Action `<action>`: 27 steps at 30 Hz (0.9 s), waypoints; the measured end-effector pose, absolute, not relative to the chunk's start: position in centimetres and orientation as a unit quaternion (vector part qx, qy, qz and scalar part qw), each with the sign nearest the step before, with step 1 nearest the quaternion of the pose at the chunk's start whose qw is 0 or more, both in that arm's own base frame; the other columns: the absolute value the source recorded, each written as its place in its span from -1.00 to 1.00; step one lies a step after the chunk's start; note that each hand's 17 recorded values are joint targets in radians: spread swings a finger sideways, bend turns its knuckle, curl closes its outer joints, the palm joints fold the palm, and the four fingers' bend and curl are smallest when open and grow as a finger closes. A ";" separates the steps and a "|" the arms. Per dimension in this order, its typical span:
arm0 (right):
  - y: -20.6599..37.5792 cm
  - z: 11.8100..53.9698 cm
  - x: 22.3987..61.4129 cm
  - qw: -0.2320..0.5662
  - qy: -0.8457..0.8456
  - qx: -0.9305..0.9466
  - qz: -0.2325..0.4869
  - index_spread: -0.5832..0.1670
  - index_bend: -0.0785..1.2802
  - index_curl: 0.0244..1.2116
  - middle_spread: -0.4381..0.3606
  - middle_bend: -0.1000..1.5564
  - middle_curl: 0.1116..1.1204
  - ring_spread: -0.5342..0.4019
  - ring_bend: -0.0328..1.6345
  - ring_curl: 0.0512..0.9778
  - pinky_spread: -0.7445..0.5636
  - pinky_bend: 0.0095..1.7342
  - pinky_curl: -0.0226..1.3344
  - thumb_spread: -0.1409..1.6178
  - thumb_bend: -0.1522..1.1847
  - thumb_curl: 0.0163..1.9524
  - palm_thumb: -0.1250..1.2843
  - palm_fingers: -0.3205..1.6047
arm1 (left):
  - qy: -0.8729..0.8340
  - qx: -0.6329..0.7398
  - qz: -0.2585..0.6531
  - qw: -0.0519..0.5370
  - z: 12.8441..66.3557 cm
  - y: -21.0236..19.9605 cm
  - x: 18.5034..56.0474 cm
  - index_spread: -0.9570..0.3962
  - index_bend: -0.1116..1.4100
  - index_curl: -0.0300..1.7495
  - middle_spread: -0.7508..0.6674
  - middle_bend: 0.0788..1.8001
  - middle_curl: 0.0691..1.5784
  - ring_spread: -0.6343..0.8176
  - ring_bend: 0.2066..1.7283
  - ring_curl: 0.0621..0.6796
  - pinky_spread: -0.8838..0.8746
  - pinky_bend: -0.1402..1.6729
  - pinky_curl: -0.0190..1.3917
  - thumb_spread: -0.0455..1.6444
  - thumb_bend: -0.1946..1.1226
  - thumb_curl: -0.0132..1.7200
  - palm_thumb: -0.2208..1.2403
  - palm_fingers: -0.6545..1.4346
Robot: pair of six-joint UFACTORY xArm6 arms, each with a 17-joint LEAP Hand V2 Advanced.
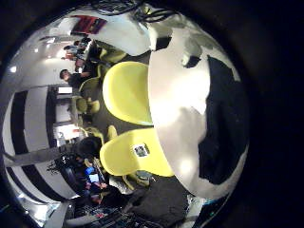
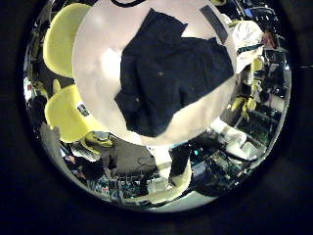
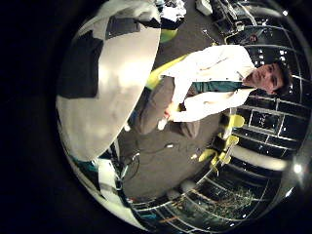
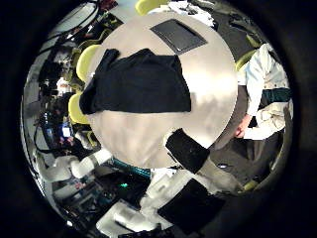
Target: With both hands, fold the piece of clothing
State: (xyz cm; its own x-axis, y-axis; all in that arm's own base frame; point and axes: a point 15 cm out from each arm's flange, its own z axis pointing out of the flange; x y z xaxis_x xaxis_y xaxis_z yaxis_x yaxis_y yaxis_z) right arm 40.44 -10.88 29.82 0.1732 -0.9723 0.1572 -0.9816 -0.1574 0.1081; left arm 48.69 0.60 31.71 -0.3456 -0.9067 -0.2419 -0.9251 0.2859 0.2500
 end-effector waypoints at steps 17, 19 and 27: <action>-6.3 17.8 41.1 0.167 -0.593 0.784 -0.081 -0.18 -0.67 -0.58 0.08 -0.48 -0.51 0.22 -0.18 -0.54 0.69 -0.30 -0.49 0.35 -0.81 -0.68 -0.27 -0.54 | 0.812 -0.553 0.185 -0.026 19.2 -1.6 42.0 0.29 -0.69 -0.73 0.43 -0.87 -0.64 0.50 -0.48 -0.42 0.64 -0.55 -0.42 -0.05 -0.79 -0.67 -0.76 -0.41; -6.1 17.8 41.7 0.163 -0.594 0.784 -0.075 -0.16 -0.67 -0.58 0.10 -0.49 -0.51 0.25 -0.18 -0.55 0.69 -0.30 -0.50 0.34 -0.81 -0.69 -0.27 -0.55 | 0.809 -0.558 0.181 -0.029 18.7 -1.9 42.0 0.29 -0.69 -0.73 0.43 -0.87 -0.64 0.50 -0.47 -0.42 0.64 -0.54 -0.42 -0.01 -0.76 -0.67 -0.72 -0.40; -5.7 17.9 42.2 0.161 -0.593 0.786 -0.068 -0.15 -0.67 -0.60 0.12 -0.50 -0.51 0.30 -0.20 -0.57 0.69 -0.29 -0.52 0.34 -0.81 -0.69 -0.24 -0.55 | 0.795 -0.586 0.156 -0.002 17.4 -2.9 43.6 0.34 -0.63 -0.70 0.32 -0.84 -0.62 0.40 -0.47 -0.45 0.62 -0.52 -0.45 0.11 -0.73 -0.65 -0.62 -0.30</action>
